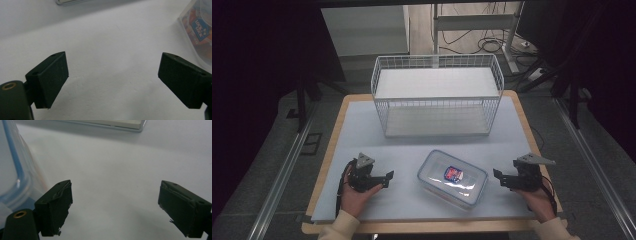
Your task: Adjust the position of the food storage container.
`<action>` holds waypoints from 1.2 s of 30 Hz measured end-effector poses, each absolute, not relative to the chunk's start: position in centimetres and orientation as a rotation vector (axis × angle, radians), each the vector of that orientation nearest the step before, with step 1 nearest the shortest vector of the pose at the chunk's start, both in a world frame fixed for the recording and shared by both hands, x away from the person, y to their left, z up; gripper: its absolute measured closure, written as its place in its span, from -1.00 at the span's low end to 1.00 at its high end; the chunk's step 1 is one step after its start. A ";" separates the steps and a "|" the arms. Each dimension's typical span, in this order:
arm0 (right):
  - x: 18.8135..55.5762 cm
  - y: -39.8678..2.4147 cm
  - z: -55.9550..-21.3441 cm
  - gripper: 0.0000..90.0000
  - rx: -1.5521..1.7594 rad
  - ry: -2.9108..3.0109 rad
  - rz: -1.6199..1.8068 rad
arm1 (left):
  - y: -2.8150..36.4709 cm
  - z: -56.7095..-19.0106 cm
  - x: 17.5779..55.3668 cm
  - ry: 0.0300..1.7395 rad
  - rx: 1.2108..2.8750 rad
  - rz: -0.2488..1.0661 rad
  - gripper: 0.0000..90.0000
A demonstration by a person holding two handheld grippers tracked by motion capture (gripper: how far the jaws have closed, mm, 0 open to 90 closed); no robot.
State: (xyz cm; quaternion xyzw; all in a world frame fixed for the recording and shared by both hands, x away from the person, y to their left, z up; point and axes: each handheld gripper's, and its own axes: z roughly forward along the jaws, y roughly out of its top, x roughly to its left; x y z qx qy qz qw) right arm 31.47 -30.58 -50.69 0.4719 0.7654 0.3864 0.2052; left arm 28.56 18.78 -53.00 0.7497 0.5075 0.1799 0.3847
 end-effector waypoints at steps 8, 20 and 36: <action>31.4 -30.6 -50.9 -0.70 1.293 2.173 1.049 | 18.6 -53.0 28.5 1.283 1.914 0.462 -0.74; 31.0 -30.1 -50.2 -0.56 1.276 2.218 1.090 | 18.6 -52.3 27.9 1.262 1.917 0.434 -0.68; 27.3 -26.2 -45.7 0.70 1.039 2.361 1.237 | 18.5 -52.3 27.8 1.259 1.918 0.430 -0.66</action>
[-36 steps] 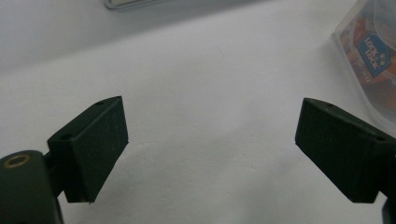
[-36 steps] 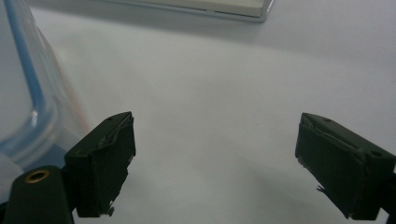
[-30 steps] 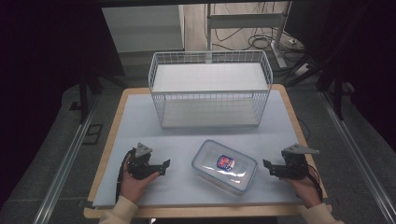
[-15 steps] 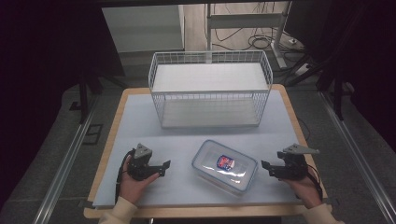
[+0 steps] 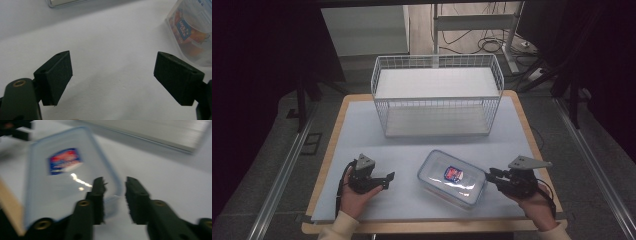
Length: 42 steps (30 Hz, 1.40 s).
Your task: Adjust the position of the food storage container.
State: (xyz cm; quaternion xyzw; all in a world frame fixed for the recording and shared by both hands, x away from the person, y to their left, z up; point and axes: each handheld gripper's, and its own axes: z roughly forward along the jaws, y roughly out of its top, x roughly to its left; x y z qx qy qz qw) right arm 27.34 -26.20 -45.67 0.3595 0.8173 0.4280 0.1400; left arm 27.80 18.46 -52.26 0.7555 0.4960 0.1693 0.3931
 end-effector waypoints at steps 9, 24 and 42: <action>23.0 -20.8 -45.8 0.99 0.777 2.584 1.231 | 18.4 -52.3 27.7 1.260 1.922 0.425 -0.66; 21.8 -18.6 -49.4 1.00 0.702 2.744 1.011 | 18.3 -52.4 27.7 1.263 1.930 0.425 -0.66; 23.7 -21.1 -49.6 1.00 0.776 2.635 0.930 | 18.2 -52.4 27.6 1.258 1.926 0.427 -0.64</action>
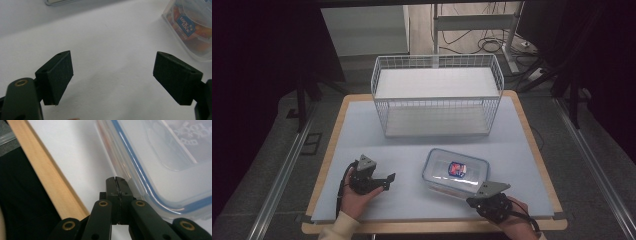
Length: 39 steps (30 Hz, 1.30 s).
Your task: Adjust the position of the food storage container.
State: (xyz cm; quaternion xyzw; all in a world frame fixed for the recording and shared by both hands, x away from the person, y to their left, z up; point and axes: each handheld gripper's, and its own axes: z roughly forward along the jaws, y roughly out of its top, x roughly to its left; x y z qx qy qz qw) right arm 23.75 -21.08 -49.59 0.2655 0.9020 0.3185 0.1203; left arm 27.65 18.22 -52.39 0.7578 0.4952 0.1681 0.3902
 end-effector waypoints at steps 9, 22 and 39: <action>25.8 -22.9 -49.6 1.00 0.842 2.588 0.972 | 18.1 -52.5 27.8 1.258 1.944 0.421 -0.64; 26.7 -24.2 -48.9 1.00 0.886 2.554 1.060 | 18.0 -52.6 27.8 1.257 1.946 0.420 -0.64; 35.0 -28.2 -47.3 1.00 1.227 2.311 0.950 | 17.9 -52.7 27.6 1.255 1.950 0.425 -0.64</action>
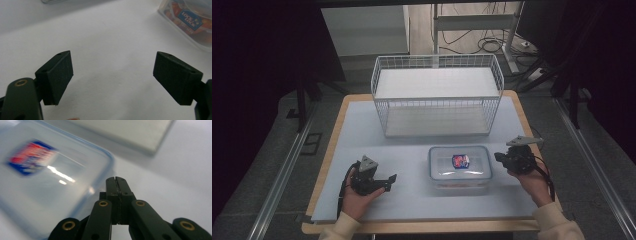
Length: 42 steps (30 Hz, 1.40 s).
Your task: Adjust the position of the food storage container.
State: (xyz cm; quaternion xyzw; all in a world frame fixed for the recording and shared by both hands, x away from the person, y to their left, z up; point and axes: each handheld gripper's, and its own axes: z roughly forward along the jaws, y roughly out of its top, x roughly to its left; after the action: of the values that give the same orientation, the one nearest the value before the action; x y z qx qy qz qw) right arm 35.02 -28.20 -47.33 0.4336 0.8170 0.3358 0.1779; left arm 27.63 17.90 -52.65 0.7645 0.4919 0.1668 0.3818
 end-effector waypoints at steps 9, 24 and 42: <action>34.7 -27.6 -49.2 1.00 1.227 2.404 0.900 | 17.8 -52.6 27.6 1.253 1.950 0.427 -0.64; 33.9 -24.1 -49.0 1.00 1.156 2.409 0.881 | 18.1 -52.7 27.8 1.267 1.938 0.421 -0.64; 34.0 -21.3 -49.1 1.00 1.107 2.415 0.966 | 18.6 -52.8 28.0 1.285 1.925 0.404 -0.64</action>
State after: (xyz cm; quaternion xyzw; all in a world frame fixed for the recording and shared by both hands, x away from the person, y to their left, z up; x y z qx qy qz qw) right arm 34.00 -21.29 -49.09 0.3868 0.8437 0.3374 0.1570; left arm 27.95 18.65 -52.79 0.7558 0.5047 0.1587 0.3858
